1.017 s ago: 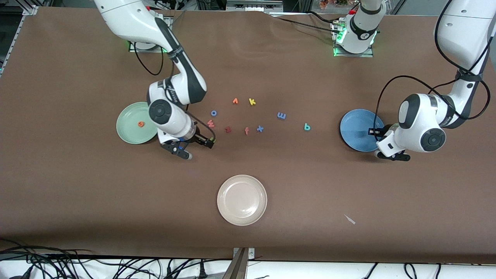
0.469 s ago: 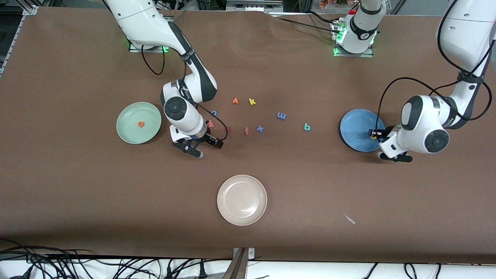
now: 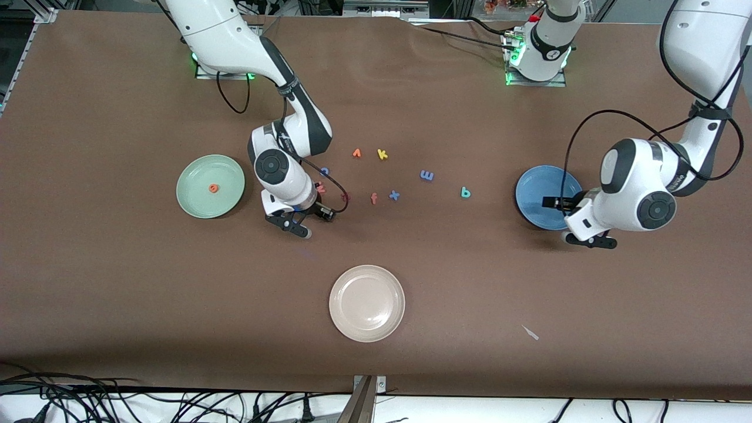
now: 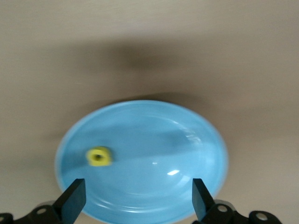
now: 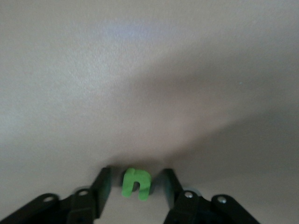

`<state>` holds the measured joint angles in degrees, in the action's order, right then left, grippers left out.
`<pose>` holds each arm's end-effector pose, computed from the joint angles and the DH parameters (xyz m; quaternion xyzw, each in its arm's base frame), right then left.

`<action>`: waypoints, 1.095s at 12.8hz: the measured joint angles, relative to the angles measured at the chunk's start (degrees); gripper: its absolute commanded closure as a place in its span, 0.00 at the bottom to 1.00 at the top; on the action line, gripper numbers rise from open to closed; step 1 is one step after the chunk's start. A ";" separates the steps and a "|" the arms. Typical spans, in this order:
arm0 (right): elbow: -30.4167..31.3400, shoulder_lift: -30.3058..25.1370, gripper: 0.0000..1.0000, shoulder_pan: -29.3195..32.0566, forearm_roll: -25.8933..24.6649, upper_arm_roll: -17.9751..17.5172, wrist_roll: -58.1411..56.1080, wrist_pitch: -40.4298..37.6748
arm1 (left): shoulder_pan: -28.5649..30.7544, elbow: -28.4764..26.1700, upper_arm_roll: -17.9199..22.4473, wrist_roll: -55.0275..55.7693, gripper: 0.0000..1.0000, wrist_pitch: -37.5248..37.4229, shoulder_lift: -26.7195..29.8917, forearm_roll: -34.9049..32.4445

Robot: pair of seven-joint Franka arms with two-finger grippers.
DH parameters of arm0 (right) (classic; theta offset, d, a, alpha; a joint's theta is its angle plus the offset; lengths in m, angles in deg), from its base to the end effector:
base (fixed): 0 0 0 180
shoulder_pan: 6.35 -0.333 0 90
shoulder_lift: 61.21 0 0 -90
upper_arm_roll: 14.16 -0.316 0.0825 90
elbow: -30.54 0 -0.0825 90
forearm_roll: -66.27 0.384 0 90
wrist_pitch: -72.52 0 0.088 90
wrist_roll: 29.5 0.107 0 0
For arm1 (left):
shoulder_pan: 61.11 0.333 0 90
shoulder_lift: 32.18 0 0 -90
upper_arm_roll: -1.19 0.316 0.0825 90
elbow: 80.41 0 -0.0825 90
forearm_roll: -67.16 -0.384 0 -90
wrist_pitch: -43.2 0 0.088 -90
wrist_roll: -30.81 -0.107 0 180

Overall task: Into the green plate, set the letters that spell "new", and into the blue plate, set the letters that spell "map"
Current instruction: 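Grasp the green letter with the right gripper while the left drops yellow, then drop the green letter on the green plate while the left gripper grasps teal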

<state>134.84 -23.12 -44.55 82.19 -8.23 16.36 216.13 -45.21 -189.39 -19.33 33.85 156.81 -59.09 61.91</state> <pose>0.5486 0.3489 0.1738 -0.9749 0.2160 0.0213 0.0497 0.5857 -0.0349 0.2424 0.9826 -0.0357 -0.1794 0.0316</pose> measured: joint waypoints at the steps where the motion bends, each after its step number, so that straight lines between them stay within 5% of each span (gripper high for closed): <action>1: -0.13 -0.04 0.80 -0.25 0.00 0.02 0.10 0.09 | -0.03 -0.04 -2.01 3.46 0.00 -0.28 0.44 0.50; 2: -0.22 -0.26 0.87 -0.35 0.00 0.09 0.27 -0.07 | -0.08 -0.11 -4.14 7.43 0.00 -0.34 0.55 0.72; 7: -0.97 -0.47 0.87 -0.43 -0.07 2.73 -0.89 -1.61 | -0.53 -4.74 -12.28 23.77 0.00 6.19 0.33 0.74; 14: -0.19 -8.19 0.86 -0.30 -0.07 15.27 -25.60 -21.80 | -4.79 -13.93 -13.96 35.08 0.01 19.73 -0.37 0.74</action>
<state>134.66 -31.31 -44.84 82.12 7.04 -9.24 194.32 -49.99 -203.32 -33.29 68.92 176.54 -59.46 62.65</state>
